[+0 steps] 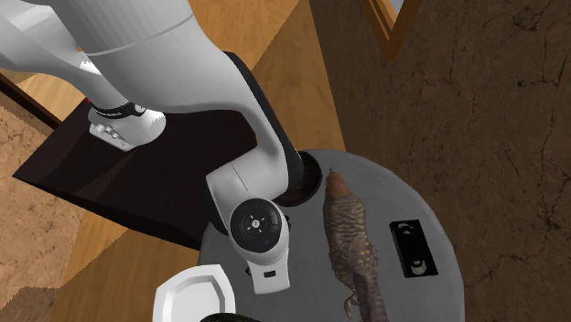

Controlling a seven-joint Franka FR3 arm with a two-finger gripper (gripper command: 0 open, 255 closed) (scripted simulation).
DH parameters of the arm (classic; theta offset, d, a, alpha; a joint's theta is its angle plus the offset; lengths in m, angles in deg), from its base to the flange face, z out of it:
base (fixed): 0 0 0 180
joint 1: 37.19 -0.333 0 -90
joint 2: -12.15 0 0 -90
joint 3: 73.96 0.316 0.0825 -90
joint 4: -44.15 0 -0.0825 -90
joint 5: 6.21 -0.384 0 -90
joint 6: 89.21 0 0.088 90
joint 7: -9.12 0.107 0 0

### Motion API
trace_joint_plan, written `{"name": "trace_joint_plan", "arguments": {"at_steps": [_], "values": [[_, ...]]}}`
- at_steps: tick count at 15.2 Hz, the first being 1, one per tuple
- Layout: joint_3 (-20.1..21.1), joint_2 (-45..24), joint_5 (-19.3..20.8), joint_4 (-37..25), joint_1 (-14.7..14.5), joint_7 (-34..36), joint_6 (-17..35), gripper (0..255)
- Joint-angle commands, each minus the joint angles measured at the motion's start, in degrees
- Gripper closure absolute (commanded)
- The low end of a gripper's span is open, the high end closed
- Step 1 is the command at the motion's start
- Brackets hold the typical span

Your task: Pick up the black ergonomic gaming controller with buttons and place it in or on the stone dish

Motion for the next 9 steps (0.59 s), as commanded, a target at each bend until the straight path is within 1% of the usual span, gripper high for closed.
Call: {"name": "trace_joint_plan", "arguments": {"at_steps": [1, 9], "values": [[0.0, -0.01, 0.0, 0.0, 0.0, 0.0, 0.0, 255], [-0.25, 0.77, 0.2, 0.32, -0.2, 0.18, -0.47, 255]]}}
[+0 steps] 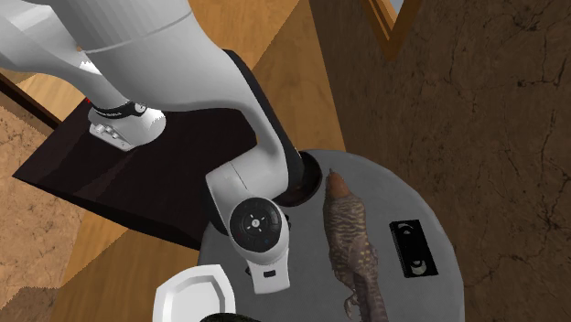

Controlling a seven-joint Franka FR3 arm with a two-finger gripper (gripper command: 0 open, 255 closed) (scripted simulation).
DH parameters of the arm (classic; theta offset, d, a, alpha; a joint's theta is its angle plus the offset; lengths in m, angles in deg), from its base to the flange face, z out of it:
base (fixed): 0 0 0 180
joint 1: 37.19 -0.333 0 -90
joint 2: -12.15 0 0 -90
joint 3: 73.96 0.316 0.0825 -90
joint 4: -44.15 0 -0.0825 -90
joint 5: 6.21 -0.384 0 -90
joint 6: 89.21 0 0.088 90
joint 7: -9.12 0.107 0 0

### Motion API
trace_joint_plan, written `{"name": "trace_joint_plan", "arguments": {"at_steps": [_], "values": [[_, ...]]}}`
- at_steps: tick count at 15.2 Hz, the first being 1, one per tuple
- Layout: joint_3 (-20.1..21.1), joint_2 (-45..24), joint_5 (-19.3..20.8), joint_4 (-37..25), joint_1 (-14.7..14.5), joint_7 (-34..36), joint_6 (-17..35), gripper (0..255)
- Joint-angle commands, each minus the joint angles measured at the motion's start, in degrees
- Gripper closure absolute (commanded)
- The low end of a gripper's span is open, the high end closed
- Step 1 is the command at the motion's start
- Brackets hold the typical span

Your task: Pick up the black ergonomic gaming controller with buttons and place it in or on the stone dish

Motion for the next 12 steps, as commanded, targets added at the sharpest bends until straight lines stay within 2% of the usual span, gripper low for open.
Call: {"name": "trace_joint_plan", "arguments": {"at_steps": [1, 12], "values": [[-0.38, 1.15, 0.31, 0.44, -0.29, 0.26, -0.71, 255], [-3.22, 9.38, 3.18, 2.9, -2.46, 2.64, -6.49, 255]]}}
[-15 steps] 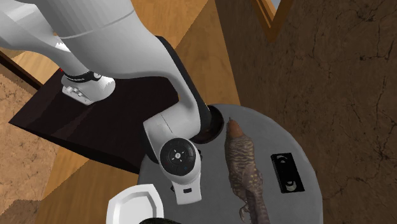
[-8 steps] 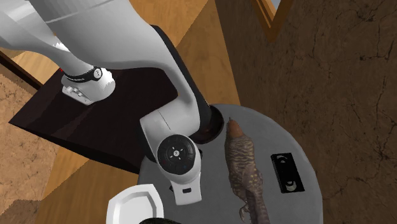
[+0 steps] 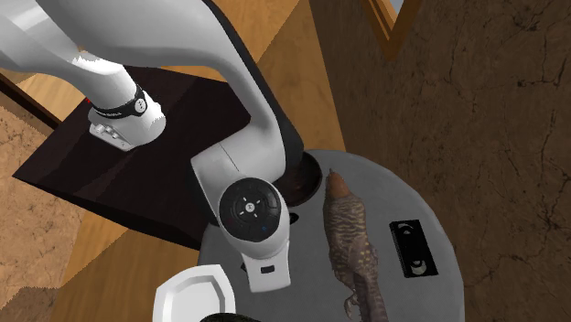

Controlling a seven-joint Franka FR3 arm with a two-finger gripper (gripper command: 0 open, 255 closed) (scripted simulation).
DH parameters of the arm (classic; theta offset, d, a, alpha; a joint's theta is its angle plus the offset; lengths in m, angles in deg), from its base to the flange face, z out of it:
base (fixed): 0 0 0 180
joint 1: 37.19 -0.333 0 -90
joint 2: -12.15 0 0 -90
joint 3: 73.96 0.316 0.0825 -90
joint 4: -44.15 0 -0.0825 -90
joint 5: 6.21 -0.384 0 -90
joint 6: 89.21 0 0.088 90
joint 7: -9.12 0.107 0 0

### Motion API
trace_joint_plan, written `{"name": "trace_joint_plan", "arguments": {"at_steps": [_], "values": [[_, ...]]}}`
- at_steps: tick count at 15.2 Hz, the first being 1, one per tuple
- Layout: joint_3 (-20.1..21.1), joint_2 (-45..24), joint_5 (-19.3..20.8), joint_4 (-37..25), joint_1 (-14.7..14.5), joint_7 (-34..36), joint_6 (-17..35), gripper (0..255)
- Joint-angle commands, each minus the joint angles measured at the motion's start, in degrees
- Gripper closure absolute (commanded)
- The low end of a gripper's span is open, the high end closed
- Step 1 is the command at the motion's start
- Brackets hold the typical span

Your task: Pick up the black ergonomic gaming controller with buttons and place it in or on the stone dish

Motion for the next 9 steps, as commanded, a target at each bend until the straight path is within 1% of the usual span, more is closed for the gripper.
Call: {"name": "trace_joint_plan", "arguments": {"at_steps": [1, 9], "values": [[-0.58, 1.53, 0.67, 0.19, -0.31, 0.43, -1.32, 255], [-2.35, 7.11, 3.24, 0.93, -1.57, 2.44, -6.04, 255]]}}
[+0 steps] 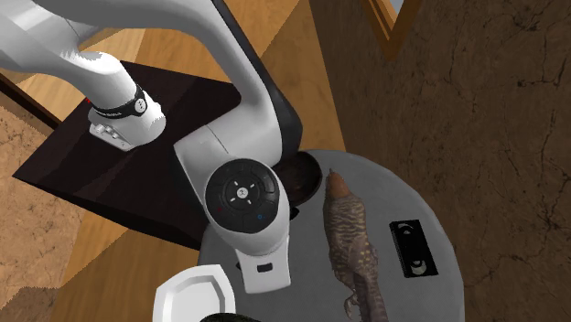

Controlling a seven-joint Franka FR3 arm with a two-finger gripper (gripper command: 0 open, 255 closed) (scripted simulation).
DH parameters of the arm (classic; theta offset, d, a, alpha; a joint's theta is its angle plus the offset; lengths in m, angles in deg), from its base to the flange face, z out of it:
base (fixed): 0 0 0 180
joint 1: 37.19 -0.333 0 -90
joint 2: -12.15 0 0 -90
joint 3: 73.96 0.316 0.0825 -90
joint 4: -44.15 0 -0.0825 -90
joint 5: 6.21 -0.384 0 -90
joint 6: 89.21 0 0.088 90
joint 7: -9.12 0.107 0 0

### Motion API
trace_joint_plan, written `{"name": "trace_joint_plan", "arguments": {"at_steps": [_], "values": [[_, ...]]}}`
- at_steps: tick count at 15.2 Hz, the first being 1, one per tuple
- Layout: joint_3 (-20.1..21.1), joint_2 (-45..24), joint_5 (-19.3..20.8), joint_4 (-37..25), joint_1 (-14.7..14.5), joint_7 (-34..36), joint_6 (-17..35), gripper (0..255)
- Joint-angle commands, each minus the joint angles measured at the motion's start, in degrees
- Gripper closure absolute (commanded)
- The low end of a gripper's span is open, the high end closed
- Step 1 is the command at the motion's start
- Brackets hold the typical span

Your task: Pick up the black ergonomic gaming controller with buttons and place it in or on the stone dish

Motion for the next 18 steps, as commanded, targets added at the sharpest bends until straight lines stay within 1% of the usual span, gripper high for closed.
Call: {"name": "trace_joint_plan", "arguments": {"at_steps": [1, 11, 18], "values": [[-0.42, 1.52, 0.74, 0.14, -0.4, 0.68, -1.32, 255], [-1.81, 7.38, 3.72, -0.16, -1.33, 2.95, -7.21, 255], [1.28, 12.28, 5.53, 5.76, -7.85, 13.57, -5.32, 255]]}}
